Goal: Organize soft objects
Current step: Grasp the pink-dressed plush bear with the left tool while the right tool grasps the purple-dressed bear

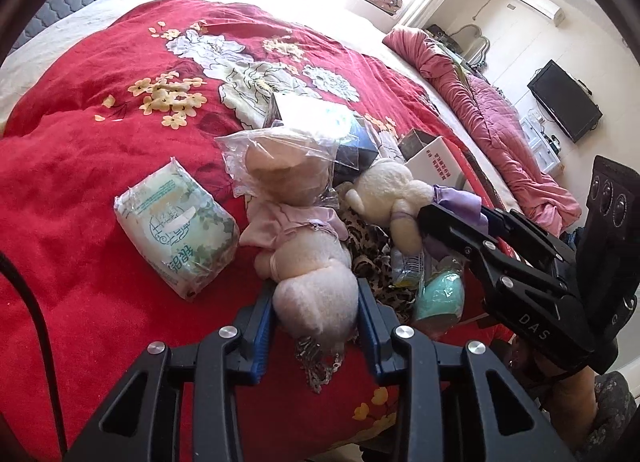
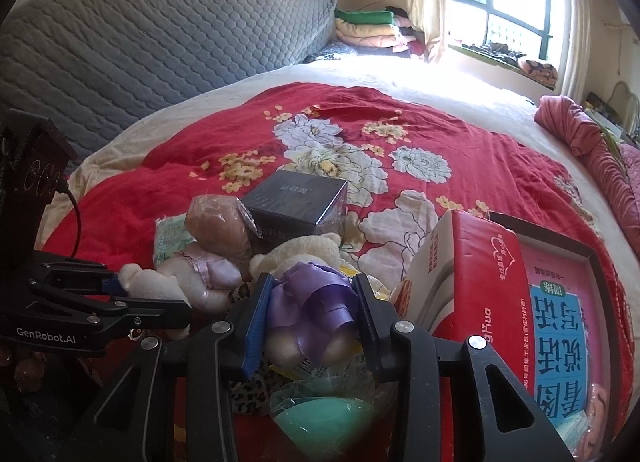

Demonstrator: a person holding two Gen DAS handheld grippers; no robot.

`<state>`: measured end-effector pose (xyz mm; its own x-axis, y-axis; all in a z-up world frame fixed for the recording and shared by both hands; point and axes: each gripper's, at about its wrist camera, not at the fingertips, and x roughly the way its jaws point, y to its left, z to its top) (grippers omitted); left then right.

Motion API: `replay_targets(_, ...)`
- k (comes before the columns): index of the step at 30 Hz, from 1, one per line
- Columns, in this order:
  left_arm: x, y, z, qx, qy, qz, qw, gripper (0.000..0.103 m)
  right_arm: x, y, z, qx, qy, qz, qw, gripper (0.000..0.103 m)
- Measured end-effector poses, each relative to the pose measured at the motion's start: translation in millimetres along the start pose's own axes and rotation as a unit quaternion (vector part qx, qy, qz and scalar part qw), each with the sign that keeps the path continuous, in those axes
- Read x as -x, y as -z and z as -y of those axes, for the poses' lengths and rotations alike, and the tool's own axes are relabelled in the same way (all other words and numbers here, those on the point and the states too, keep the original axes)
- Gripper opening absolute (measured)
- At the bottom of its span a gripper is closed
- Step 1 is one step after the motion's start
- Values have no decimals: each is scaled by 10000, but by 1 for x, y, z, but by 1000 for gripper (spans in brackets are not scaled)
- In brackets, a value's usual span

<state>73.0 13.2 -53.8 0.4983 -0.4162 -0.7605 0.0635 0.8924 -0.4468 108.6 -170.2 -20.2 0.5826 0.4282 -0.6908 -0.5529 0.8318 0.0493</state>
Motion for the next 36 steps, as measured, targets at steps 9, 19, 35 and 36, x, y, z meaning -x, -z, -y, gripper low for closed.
replay_targets(9, 7, 11, -2, 157, 63, -179, 9997, 37, 11, 3, 1, -44, 10, 67, 10000, 40)
replay_targets(19, 35, 17, 19, -233, -124, 240, 9994, 37, 28, 1, 4, -201, -64, 266, 9994, 40)
replay_targets(35, 56, 4, 68, -783, -374, 588, 9945, 37, 62, -7, 15, -376, 160, 718, 9966, 40)
replay_targets(36, 57, 2, 74, -842, -374, 613, 9939, 37, 66, -7, 18, -412, 195, 760, 9961, 40)
